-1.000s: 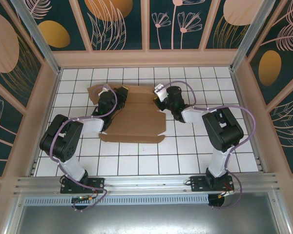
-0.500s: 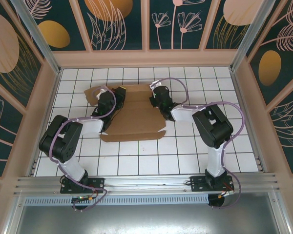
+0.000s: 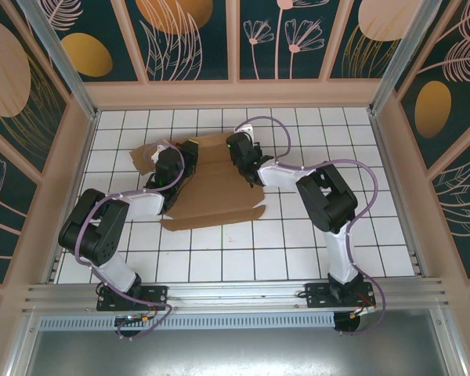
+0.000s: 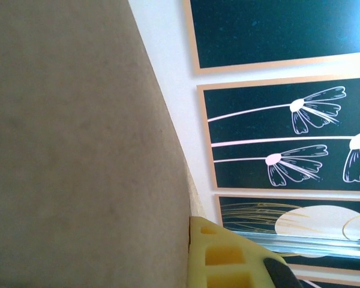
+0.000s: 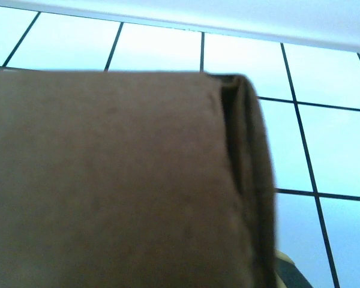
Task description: Fold the paper box
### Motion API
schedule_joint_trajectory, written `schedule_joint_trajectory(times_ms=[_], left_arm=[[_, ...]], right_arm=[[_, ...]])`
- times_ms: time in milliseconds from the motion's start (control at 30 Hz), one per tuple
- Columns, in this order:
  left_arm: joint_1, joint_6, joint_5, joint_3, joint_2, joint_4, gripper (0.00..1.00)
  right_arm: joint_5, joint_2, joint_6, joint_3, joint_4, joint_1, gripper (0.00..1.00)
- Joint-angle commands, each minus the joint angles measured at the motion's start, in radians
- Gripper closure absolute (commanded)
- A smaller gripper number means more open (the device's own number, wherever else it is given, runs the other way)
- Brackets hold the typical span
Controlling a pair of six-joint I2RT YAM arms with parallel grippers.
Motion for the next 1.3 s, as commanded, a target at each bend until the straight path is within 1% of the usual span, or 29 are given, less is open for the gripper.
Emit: schedule_joint_trajectory(times_ms=[0,100,200,400,633,800,1000,1033,1100,1167,1267], left_arm=[[-0.021,0.005,0.055,-0.03,-0.009,-0.147,1.0],[-0.022,0.006,0.042,-0.029,-0.015,-0.165,1.0],[-0.023,0.003,0.031,-0.024,-0.018,-0.183,1.0],[-0.032,0.011,0.036,-0.003,-0.011,-0.192,1.0],[-0.038,0.013,0.024,0.011,-0.019,-0.217,1.0],[-0.048,0.015,0.01,0.012,-0.024,-0.222,1.0],[-0.05,0.03,0.019,0.006,-0.022,-0.212,1.0],[-0.05,0.04,0.021,0.007,-0.027,-0.212,0.95],[-0.048,0.069,0.026,0.011,-0.044,-0.221,0.79],[-0.047,0.111,0.031,0.007,-0.07,-0.233,0.67],[-0.038,0.188,0.03,-0.009,-0.125,-0.287,0.46]], right_arm=[[0.152,0.077,0.163,0.067,-0.231,-0.033,1.0],[0.215,0.113,0.241,0.132,-0.334,-0.032,1.0],[0.226,0.122,0.281,0.152,-0.377,-0.033,1.0],[0.138,0.109,0.256,0.125,-0.327,-0.038,1.0],[0.076,0.029,0.226,-0.003,-0.185,-0.069,1.0],[0.031,0.025,0.233,-0.01,-0.168,-0.073,1.0],[0.029,0.04,0.213,-0.009,-0.166,-0.082,1.0],[0.027,0.032,0.2,-0.021,-0.152,-0.086,1.0],[0.007,0.011,0.171,-0.053,-0.12,-0.099,1.0],[-0.017,-0.014,0.15,-0.09,-0.095,-0.117,1.0],[-0.072,-0.051,0.107,-0.139,-0.062,-0.143,1.0]])
